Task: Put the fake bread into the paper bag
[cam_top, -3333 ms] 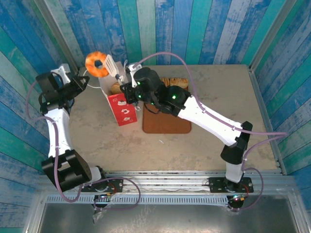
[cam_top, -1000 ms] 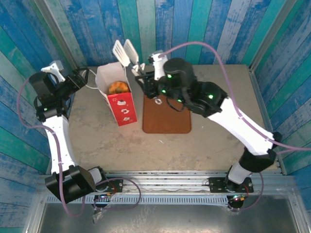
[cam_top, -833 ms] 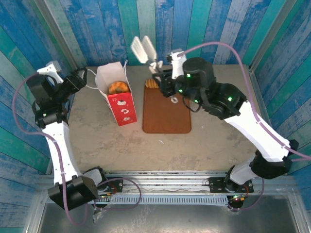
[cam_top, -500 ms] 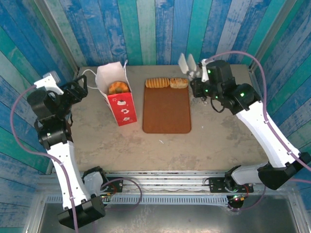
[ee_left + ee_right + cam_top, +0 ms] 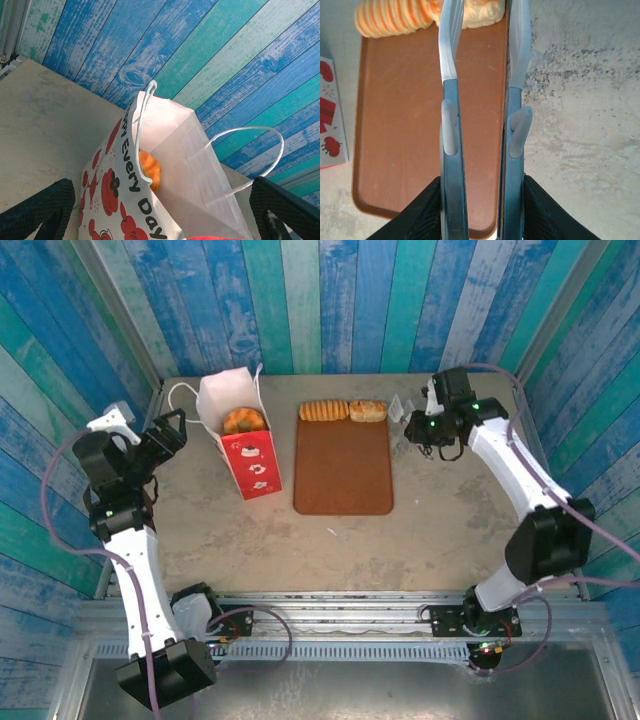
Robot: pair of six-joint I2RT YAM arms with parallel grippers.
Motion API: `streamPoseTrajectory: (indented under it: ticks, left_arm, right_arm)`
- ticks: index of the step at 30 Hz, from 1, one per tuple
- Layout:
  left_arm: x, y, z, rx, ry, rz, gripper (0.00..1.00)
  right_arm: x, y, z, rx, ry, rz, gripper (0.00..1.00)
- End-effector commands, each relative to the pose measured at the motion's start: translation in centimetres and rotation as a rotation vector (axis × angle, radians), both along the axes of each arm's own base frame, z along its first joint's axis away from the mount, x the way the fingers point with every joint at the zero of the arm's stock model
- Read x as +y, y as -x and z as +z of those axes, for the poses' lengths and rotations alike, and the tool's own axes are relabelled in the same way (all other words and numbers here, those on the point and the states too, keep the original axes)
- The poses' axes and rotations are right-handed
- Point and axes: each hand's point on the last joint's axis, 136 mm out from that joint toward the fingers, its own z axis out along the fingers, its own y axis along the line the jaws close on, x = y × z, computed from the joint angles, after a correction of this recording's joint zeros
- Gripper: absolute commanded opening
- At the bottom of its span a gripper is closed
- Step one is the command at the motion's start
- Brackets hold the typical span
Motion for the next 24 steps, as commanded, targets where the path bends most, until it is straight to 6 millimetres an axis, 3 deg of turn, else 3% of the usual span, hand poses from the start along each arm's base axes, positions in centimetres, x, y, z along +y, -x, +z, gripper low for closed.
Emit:
streamPoseTrajectory:
  ticks: [1, 12, 24]
  left_arm:
    - [0.1, -0.3, 0.2, -0.016, -0.014, -0.010, 0.94]
    - [1.0, -1.2, -0.3, 0.018, -0.047, 0.013, 0.94]
    - [1.5, -1.5, -0.5, 0.034, -0.067, 0.028, 0.94]
  right_arm:
    - [1.0, -2.5, 0.4, -0.018, -0.069, 0.014, 0.40]
    - [1.1, -7.0, -2.8, 0.033, -0.052, -0.005, 0.39]
    - [1.3, -7.9, -5.2, 0.089, -0.045, 0.001, 0.34]
